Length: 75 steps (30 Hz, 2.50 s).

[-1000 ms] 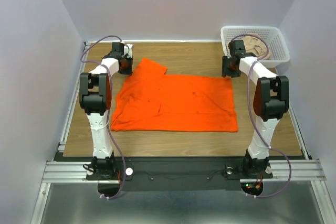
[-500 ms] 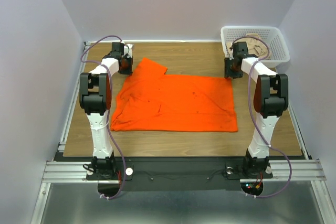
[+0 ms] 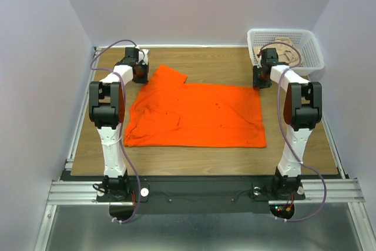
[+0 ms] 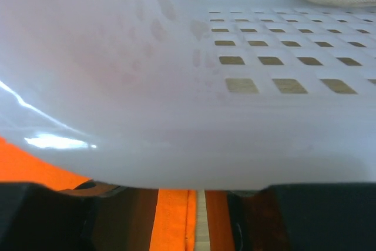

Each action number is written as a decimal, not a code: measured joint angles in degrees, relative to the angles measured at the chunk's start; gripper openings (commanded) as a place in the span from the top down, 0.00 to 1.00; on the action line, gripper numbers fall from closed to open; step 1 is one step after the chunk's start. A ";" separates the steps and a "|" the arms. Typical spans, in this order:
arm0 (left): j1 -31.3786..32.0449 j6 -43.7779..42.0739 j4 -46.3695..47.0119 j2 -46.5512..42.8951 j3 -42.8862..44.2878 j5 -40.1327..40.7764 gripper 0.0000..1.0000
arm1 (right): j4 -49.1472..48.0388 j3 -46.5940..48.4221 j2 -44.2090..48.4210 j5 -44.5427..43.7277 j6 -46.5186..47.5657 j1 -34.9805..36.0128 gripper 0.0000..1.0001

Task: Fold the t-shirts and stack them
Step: Fold the tshirt

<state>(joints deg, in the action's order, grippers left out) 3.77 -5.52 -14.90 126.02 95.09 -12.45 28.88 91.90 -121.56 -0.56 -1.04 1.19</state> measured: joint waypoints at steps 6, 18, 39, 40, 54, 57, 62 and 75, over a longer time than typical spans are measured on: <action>0.00 0.00 0.00 0.00 0.00 0.02 1.00 | -0.24 -0.02 -0.22 0.66 0.81 -0.48 0.84; -0.02 0.07 -0.04 -0.02 0.09 -0.13 1.00 | -0.50 -0.02 0.04 2.45 1.27 -0.90 0.99; -0.02 3.98 -0.17 -7.06 -4.68 0.37 1.00 | -3.76 -6.21 9.46 1.88 1.90 -0.85 0.99; -0.02 4.66 -0.13 -7.52 -4.87 0.46 1.00 | -3.82 -6.56 9.46 1.81 1.90 -0.85 0.99; -0.02 8.20 1.60 -11.47 -8.22 0.72 1.00 | -4.94 -9.38 11.74 -1.53 -0.46 -0.85 0.99; -0.02 8.70 1.60 -12.11 -8.39 0.66 1.00 | -4.98 -10.60 12.85 -2.34 -1.40 -0.85 0.99; -0.02 9.27 1.57 -13.64 -8.39 0.72 1.00 | -5.16 -11.39 14.12 -2.51 -2.71 -0.85 0.99; -0.02 10.95 -0.15 -18.23 -10.91 2.89 1.00 | -5.40 -15.91 18.75 -2.49 -5.31 -0.85 0.99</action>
<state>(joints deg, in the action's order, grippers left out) 3.75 5.43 -15.05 107.79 84.18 -9.56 23.49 75.99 -102.80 -3.05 -6.35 0.34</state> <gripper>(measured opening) 0.017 0.014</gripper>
